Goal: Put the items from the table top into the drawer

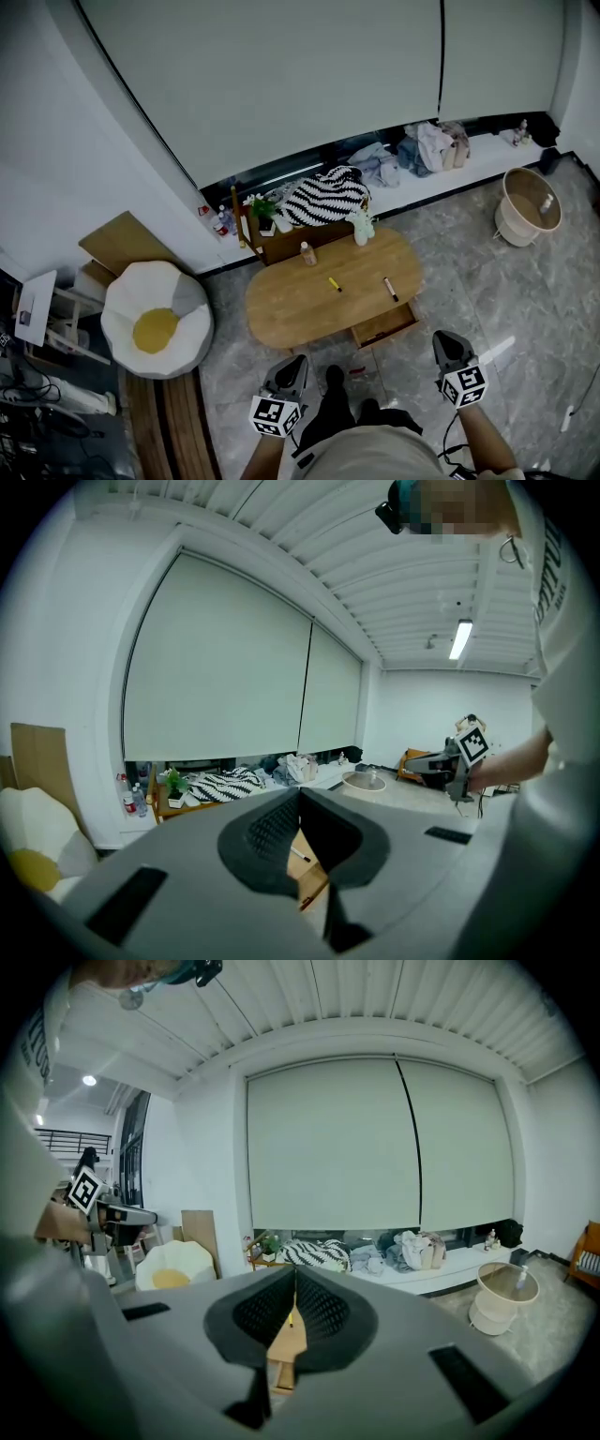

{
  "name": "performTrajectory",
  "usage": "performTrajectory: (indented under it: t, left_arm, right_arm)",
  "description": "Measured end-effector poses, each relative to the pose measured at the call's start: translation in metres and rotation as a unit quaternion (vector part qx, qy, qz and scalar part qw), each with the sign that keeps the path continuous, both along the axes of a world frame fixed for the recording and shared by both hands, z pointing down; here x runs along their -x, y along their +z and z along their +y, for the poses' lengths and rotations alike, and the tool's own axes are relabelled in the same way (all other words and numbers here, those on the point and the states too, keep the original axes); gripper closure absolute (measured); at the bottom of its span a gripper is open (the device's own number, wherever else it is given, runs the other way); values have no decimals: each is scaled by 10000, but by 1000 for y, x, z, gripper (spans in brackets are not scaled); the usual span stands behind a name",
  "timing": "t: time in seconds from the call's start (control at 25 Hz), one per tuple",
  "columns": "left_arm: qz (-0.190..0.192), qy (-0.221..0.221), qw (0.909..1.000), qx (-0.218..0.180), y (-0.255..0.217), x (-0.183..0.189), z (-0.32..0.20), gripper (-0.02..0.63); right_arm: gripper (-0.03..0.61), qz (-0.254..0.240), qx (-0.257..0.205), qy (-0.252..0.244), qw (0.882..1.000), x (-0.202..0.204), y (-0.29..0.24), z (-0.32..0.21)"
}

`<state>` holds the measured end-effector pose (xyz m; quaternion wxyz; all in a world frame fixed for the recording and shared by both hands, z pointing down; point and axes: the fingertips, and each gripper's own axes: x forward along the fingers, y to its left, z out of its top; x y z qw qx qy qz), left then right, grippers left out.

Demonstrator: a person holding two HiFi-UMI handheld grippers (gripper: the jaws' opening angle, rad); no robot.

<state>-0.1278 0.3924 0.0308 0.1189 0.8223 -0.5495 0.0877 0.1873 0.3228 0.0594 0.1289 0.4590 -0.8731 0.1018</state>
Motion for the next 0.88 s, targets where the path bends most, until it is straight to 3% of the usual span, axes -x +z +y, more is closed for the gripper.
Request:
performTrajectory:
  t: [0.24,0.56,0.88]
  left_arm:
    - [44,53,9999,133,17,20,-45,592]
    - [124,494,9986,153,25,41,-118,592]
    - [-150,1028,9937,416,53,59,-192,592]
  right_arm:
    - [557,75,30,162,9998,13,10,-28]
    - [557,181,129,422,9989,39,18,-76]
    - [557,402,377,552,9970,69,36,-128]
